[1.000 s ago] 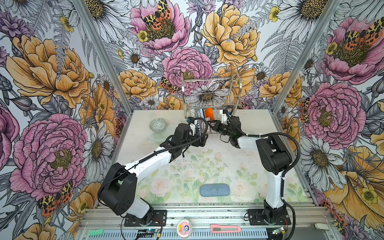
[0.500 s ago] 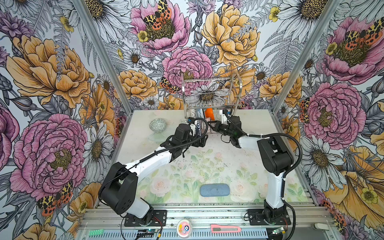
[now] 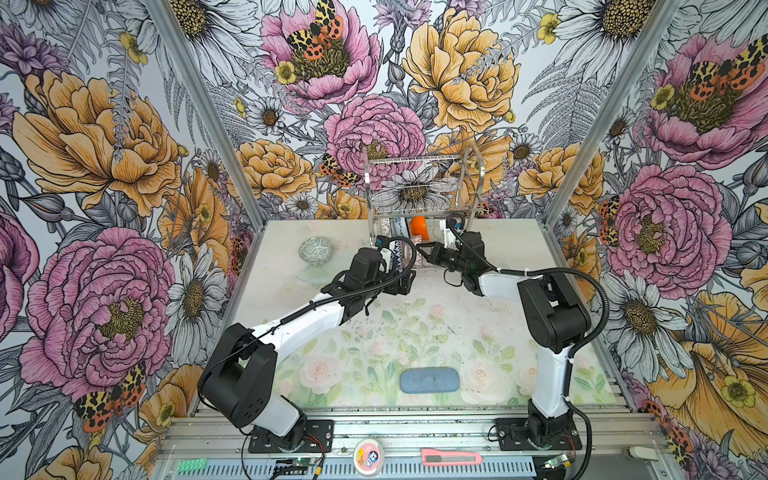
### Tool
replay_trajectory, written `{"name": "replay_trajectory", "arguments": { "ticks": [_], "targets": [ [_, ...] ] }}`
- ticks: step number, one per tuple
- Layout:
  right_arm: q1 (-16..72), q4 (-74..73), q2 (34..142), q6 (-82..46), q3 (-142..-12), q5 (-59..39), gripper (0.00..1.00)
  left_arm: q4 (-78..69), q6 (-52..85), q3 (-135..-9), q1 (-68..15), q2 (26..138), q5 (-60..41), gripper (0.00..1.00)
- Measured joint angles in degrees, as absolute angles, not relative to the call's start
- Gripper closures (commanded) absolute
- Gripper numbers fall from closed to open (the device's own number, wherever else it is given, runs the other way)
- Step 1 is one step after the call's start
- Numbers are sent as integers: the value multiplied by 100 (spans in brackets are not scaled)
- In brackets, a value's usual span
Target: Load the bowls into the dish rack
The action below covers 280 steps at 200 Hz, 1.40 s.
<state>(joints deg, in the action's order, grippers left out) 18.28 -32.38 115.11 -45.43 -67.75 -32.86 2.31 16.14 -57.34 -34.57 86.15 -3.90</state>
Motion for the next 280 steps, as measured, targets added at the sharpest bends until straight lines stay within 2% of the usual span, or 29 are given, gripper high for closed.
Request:
{"name": "replay_trajectory", "arguments": {
  "ticks": [280],
  "targets": [
    [1894, -1684, 11177, -3186, -7122, -3026, 98, 231, 1614, -5739, -3459, 8615, -390, 1]
  ]
}}
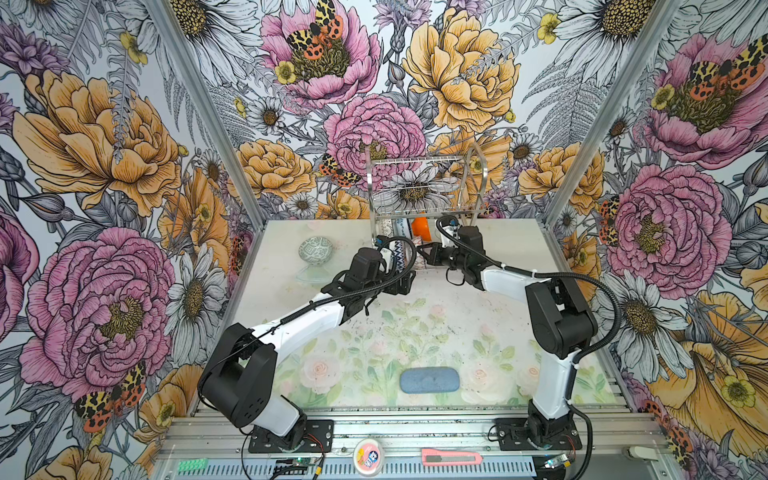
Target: Load the bowls into the dish rack
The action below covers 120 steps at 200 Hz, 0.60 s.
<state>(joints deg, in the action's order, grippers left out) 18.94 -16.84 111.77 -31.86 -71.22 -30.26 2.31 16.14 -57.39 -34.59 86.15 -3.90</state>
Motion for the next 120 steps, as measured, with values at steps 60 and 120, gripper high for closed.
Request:
{"name": "replay_trajectory", "arguments": {
  "ticks": [60, 120],
  "targets": [
    [1894, -1634, 11137, -3199, -7105, -3004, 90, 233, 1614, -5739, -3459, 8615, -390, 1],
    [1887, -1496, 11045, -3205, -7059, -2799, 83, 276, 1612, -5739, -3463, 8615, -344, 1]
  ]
}}
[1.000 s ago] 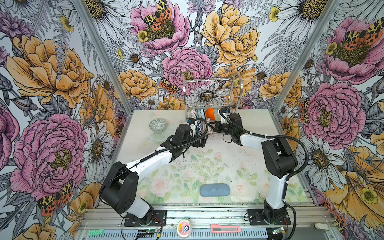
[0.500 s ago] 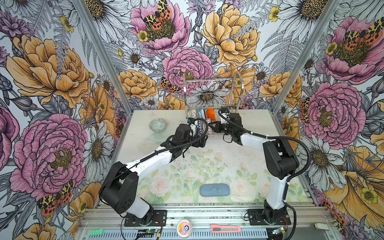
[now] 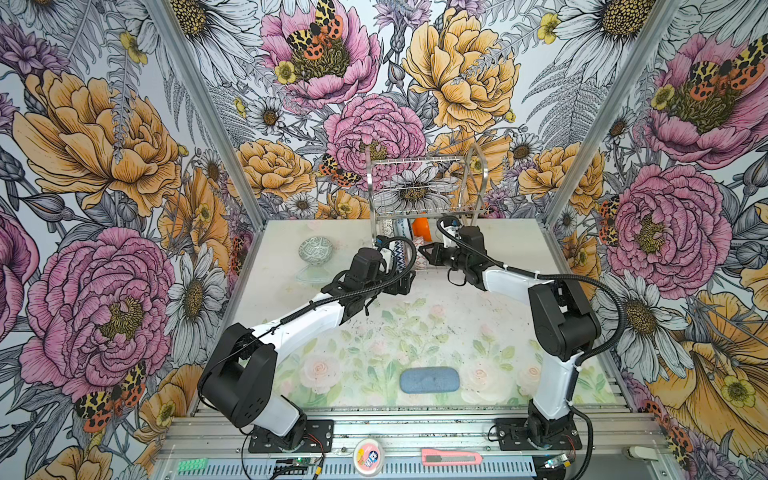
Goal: Load the bowls into the dish rack
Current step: 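Open the right gripper and release the blue-triangle bowl in the rack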
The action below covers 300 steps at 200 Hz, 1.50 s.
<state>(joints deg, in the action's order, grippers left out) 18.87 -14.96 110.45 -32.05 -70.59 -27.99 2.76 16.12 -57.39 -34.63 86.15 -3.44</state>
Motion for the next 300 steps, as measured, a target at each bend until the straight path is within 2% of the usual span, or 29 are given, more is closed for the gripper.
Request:
{"name": "replay_trajectory", "arguments": {
  "ticks": [300],
  "targets": [
    [1839, -985, 10521, -3249, -6764, -2521, 70, 456, 1612, -5819, -3511, 8613, -211, 1]
  ]
}}
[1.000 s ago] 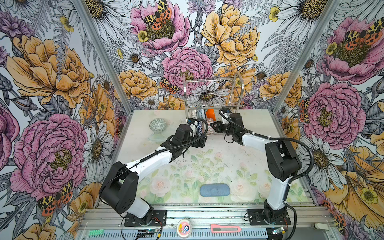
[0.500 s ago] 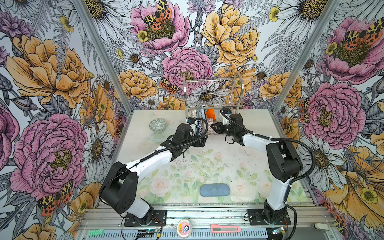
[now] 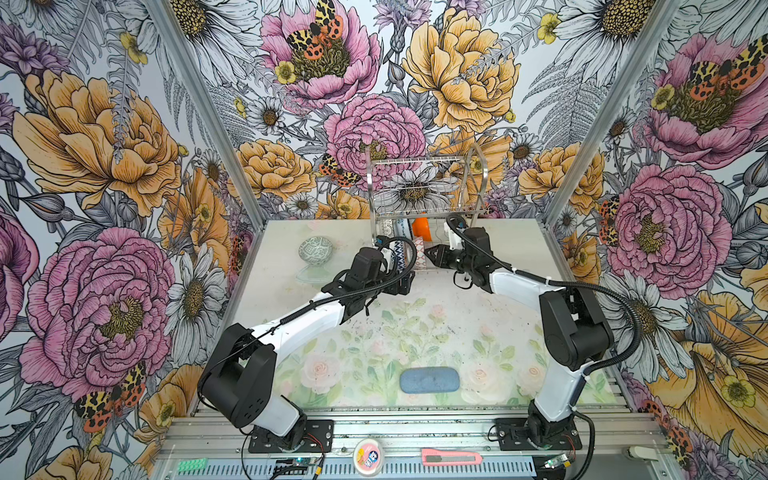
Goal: Load the bowls into the dish rack
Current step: 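Open the right gripper and release the blue-triangle bowl in the rack, then move the left gripper to the green-patterned bowl while the right withdraws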
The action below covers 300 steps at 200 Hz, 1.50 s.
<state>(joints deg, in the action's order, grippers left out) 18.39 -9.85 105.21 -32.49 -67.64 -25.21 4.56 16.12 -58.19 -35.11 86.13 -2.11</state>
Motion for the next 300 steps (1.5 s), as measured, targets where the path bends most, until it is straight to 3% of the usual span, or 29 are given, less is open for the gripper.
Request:
{"name": "replay_trajectory", "arguments": {
  "ticks": [82, 150, 207, 236, 257, 300],
  "targets": [
    [1839, -963, 10208, -3249, -6578, -2502, 67, 591, 1612, -5819, -3568, 8493, -89, 1],
    [1839, -965, 9824, -3295, -6377, -2460, 57, 913, 1658, -5863, -3577, 8300, 119, 1],
    [1885, -969, 9594, -3358, -6106, -2397, 38, 1422, 1804, -5933, -3577, 8147, 652, 1],
    [1894, -989, 9421, -3363, -5894, -2388, 21, 1747, 1833, -5935, -3577, 8016, 1031, 1],
    [1894, -1013, 9253, -3330, -5725, -2375, 1, 1927, 1874, -5935, -3577, 7854, 1341, 1],
    [1894, -1009, 8943, -3319, -5489, -2333, 0, 2150, 1874, -5931, -3494, 7467, 1898, 1]
  ]
}}
